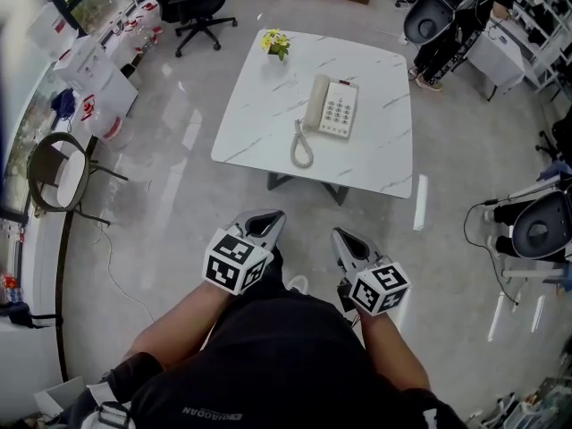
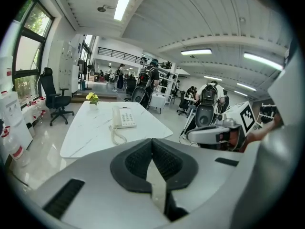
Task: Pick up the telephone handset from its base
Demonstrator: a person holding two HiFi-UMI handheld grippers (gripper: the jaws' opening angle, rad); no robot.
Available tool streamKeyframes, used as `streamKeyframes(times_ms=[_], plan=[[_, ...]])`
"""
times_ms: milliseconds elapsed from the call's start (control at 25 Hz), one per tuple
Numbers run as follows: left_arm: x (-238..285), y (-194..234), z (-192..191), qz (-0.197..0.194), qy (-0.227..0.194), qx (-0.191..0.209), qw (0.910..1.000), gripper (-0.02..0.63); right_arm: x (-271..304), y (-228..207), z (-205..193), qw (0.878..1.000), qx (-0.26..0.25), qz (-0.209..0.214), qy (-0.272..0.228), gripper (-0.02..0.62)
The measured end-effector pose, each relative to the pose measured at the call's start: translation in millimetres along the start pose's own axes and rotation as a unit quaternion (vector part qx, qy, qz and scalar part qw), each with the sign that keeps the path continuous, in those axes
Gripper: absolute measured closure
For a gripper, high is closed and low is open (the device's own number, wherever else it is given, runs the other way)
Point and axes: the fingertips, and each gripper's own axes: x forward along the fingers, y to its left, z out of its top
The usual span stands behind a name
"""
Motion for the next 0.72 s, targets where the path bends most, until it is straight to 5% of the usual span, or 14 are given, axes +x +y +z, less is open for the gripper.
streamKeyframes(times_ms=[400,720], plan=[[31.4,40.8,7.7,-0.003,0.017,-0.011,0.9998,0.603,39.2,-25.6,17.5,1.000,0.002,-0.013,0.013,0.594],[66.9,85.2,58.7,-0.011,0.005,-0.010,0.9999,0.603,81.9,-53.7,63.8,1.000,-0.004,-0.026,0.012,0.594]])
